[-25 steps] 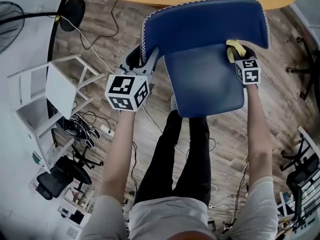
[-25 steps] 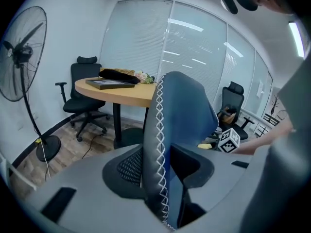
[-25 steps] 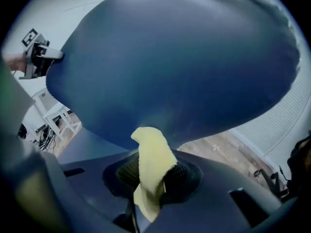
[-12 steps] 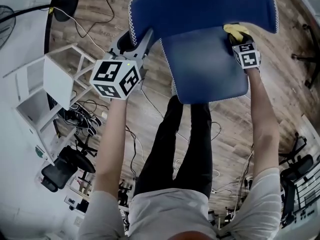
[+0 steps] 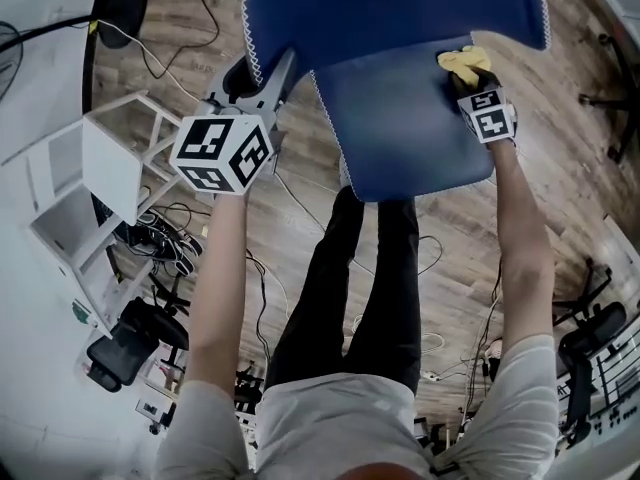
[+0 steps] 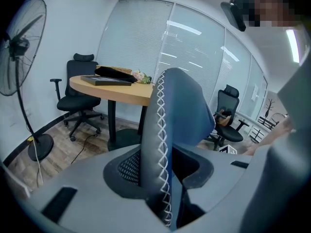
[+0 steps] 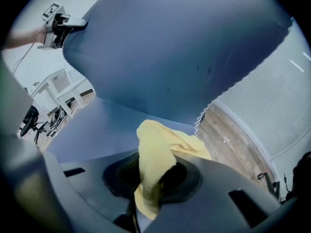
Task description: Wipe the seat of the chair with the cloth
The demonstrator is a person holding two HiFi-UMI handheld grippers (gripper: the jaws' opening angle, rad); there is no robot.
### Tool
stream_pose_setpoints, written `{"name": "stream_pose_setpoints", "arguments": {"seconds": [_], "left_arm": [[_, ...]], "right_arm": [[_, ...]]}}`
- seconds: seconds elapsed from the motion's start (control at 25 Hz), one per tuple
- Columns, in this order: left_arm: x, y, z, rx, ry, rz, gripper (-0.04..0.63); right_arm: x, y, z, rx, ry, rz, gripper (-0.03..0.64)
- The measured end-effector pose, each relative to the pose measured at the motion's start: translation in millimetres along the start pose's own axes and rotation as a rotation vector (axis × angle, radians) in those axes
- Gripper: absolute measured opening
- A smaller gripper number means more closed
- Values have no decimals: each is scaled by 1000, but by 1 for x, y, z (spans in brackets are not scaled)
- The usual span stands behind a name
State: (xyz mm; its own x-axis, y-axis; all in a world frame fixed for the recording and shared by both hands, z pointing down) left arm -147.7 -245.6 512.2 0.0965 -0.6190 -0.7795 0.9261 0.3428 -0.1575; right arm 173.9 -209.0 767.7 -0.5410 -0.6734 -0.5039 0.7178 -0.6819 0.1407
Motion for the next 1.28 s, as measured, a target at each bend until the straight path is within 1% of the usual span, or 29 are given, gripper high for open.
{"name": "stream_pose_setpoints", "arguments": {"seconds": [0.12, 0.32, 0.88, 1.0, 1.28], "left_arm": [[-2, -1, -2, -8, 6, -7, 161], [-3, -1, 0, -31, 7, -18, 163], [-2, 0, 2, -10, 5, 3, 163], [-1, 0, 3, -5, 1, 9, 163], [-2, -2, 2, 28, -1, 25, 163]], "right_arm": [[-1, -5, 1, -2, -16, -29, 77], [-12, -12, -2, 10, -46, -45, 77], [-39, -24, -15, -4, -61, -12, 77], [-45, -27, -18, -6, -67, -28, 77], [-58, -36, -24, -4, -73, -24, 77]]}}
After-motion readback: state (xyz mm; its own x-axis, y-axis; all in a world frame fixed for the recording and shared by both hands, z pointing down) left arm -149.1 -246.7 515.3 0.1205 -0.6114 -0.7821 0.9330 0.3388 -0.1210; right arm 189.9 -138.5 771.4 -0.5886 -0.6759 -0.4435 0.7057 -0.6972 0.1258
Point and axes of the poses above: the fingertips, and each gripper's own axes: z forward along the fingers, y to its right, x out of its top, the point moved 3 cm from there along -z, backward along the fingers, and after that the axes turned 6 degrees about x, right-handed, at the moved point
